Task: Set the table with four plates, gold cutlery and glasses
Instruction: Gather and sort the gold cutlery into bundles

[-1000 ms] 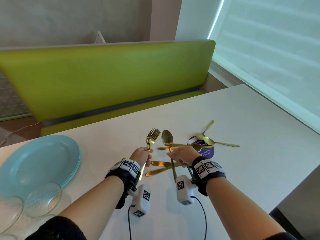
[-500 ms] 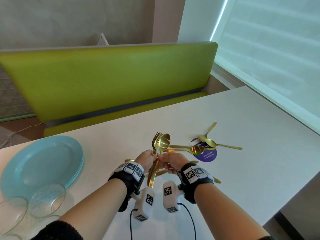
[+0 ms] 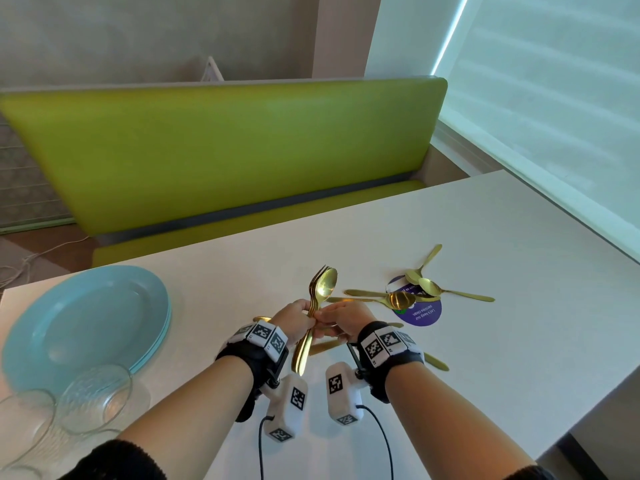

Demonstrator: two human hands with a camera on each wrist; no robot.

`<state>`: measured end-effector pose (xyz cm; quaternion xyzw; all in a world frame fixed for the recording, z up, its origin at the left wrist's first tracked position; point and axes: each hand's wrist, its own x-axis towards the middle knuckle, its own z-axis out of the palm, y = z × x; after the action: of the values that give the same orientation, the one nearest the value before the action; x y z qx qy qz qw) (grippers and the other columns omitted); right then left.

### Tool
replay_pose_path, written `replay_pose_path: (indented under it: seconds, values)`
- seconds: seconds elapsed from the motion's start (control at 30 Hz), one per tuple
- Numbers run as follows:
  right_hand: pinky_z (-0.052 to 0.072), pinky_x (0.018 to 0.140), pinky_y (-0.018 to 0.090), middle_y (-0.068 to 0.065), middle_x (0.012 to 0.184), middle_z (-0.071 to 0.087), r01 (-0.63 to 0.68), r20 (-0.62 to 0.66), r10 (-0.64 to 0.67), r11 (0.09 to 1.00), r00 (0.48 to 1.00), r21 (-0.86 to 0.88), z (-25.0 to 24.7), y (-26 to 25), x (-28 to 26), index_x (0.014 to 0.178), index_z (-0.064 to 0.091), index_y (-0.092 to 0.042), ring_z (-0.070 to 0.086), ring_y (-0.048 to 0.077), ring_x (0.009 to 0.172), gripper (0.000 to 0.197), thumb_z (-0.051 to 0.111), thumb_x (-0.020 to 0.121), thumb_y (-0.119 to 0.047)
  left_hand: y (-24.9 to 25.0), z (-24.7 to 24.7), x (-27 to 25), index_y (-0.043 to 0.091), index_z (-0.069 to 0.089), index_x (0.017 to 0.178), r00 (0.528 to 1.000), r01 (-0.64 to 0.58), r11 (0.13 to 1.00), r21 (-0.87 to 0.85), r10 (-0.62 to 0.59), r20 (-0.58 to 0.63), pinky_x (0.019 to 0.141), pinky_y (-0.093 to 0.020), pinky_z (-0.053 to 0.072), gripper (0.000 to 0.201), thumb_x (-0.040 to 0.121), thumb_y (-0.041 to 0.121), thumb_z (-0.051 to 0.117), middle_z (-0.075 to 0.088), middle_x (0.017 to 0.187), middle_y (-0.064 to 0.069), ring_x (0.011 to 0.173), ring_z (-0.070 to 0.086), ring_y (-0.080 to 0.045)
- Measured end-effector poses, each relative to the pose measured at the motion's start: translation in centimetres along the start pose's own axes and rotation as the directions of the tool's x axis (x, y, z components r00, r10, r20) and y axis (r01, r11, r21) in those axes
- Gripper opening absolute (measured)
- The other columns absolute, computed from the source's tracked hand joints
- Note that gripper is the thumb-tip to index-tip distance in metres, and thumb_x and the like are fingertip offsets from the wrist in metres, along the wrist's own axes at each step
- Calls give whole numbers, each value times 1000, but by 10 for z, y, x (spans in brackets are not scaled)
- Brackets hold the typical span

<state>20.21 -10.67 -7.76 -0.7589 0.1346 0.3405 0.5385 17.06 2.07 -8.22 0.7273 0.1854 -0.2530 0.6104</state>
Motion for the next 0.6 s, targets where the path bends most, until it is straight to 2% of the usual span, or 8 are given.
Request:
replay_pose_path:
  seconds: [0.07, 0.13, 0.2, 0.33, 0.43, 0.47, 0.53, 0.6]
  values:
    - [29, 38, 18, 5, 69, 66, -15, -10, 14, 999, 1000, -48, 0, -7, 2, 79, 65, -9, 47, 8, 42, 10, 70, 83, -16, 3, 0, -3, 17, 55, 86, 1000, -2, 1000, -21, 2, -31, 70, -36, 53, 22, 90, -2, 45, 62, 74, -8, 66, 62, -20]
    - [38, 47, 19, -1, 77, 64, -30, -27, 25, 977, 999, -212, -4, -13, 3, 85, 64, -10, 48, 9, 50, 13, 65, 87, -23, 3, -3, -1, 17, 54, 86, 998, -1, 999, -32, -1, -60, 63, -28, 48, 25, 92, -3, 40, 63, 75, -4, 64, 59, -15]
    - [42, 58, 20, -6, 79, 61, -74, -103, 43, 942, 994, -327, -15, -19, 6, 92, 63, -10, 50, 10, 60, 20, 59, 91, -29, 2, -7, 1, 17, 53, 86, 996, 3, 999, -48, -7, -88, 62, -25, 46, 26, 92, -2, 37, 62, 76, -3, 63, 57, -15]
    - [48, 53, 18, -5, 71, 61, -178, -237, 109, 939, 965, -294, -44, -18, 22, 84, 61, -13, 55, 9, 59, 12, 59, 90, -23, -2, -20, 5, 15, 53, 93, 992, 2, 998, -60, -10, -125, 66, -25, 48, 22, 92, -1, 37, 62, 78, -2, 66, 60, -16]
    - [56, 86, 31, 0, 81, 71, -231, -325, 119, 914, 938, -333, -61, -13, 38, 91, 66, -4, 67, 16, 80, 23, 53, 92, -23, -6, -25, 9, 14, 52, 93, 992, -6, 997, -73, -3, -127, 76, -33, 50, 22, 93, -2, 38, 62, 80, -2, 70, 62, -18]
    - [56, 86, 32, 3, 85, 71, -229, -332, 122, 925, 935, -304, -65, -10, 42, 99, 67, -1, 68, 18, 83, 26, 52, 92, -21, -6, -26, 10, 15, 52, 91, 991, -8, 997, -82, -3, -131, 78, -35, 50, 23, 93, -3, 38, 62, 79, -3, 69, 63, -18]
    - [57, 65, 22, 10, 101, 67, -196, -298, 118, 950, 947, -245, -68, -8, 46, 118, 58, 3, 65, 18, 77, 32, 52, 93, -16, -6, -26, 11, 19, 52, 85, 989, -6, 996, -87, -6, -147, 77, -35, 51, 27, 93, -3, 38, 62, 79, -3, 69, 63, -18]
    - [51, 51, 17, 18, 124, 59, -162, -265, 102, 963, 959, -216, -66, -8, 45, 129, 50, 2, 64, 23, 89, 38, 51, 94, -13, -5, -25, 12, 20, 51, 83, 989, -12, 996, -93, -1, -147, 72, -33, 51, 28, 93, -3, 39, 62, 79, -3, 68, 63, -18]
